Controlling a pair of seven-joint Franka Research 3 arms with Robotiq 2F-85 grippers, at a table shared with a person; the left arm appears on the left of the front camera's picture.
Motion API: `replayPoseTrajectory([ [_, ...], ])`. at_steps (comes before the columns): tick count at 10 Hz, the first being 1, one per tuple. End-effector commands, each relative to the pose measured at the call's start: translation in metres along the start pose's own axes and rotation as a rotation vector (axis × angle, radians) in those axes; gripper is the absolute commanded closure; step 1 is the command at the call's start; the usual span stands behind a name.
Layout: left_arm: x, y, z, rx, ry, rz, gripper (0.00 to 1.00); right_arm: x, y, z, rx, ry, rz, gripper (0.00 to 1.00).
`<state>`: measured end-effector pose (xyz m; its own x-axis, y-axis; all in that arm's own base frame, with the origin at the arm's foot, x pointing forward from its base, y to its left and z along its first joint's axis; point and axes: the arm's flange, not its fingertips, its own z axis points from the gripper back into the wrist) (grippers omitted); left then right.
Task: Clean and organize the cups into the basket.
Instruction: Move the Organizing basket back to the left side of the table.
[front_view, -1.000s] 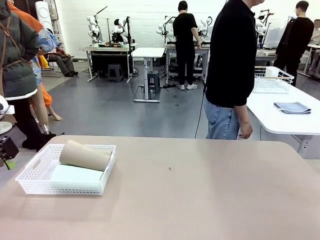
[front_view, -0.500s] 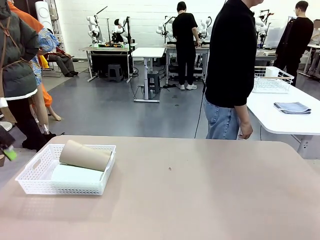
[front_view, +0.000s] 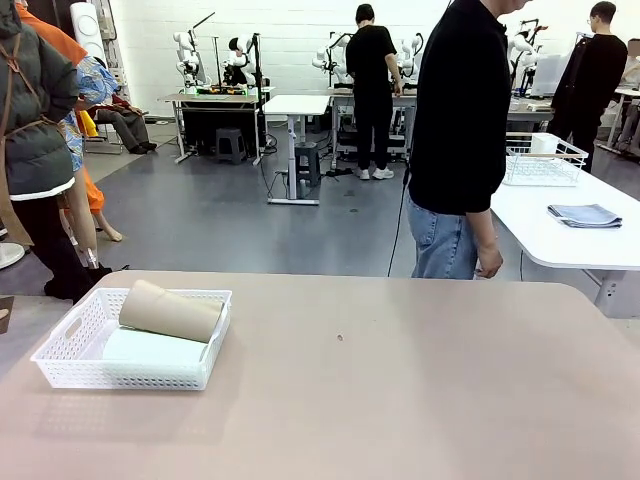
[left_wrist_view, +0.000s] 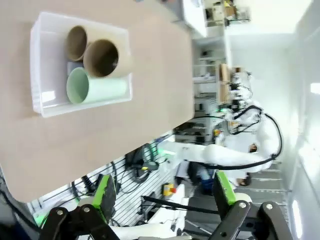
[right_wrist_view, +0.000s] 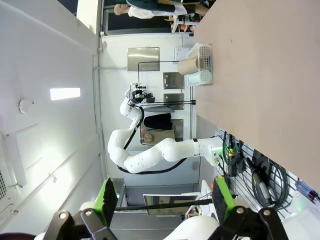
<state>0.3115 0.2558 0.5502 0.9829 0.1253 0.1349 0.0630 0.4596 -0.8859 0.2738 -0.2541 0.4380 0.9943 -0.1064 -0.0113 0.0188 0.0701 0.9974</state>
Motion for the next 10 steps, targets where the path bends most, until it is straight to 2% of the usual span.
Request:
replayPoseTrajectory([
  [1,0.027,0.036,0.040,-0.146,-0.012,-0.002,0.00,-0.002,0.000,-0.001,0.010,0.003,0.011,0.00],
  [3,0.025,0.059,0.066,-0.198,-0.037,-0.020,0.00,-0.002,0.000,-0.001,0.010,0.003,0.011,0.00],
  [6,0.015,0.079,0.091,-0.211,-0.078,-0.011,0.00,-0.002,0.000,-0.001,0.010,0.003,0.011,0.00],
  [8,0.006,0.077,0.092,-0.202,-0.052,-0.015,0.00,-0.002,0.000,-0.001,0.010,0.003,0.011,0.00],
  [9,0.010,0.079,0.068,-0.208,-0.076,0.012,0.00,-0.002,0.000,-0.001,0.010,0.003,0.011,0.00],
  [10,0.010,0.079,0.068,-0.208,-0.076,0.012,0.00,-0.002,0.000,-0.001,0.010,0.003,0.011,0.00],
])
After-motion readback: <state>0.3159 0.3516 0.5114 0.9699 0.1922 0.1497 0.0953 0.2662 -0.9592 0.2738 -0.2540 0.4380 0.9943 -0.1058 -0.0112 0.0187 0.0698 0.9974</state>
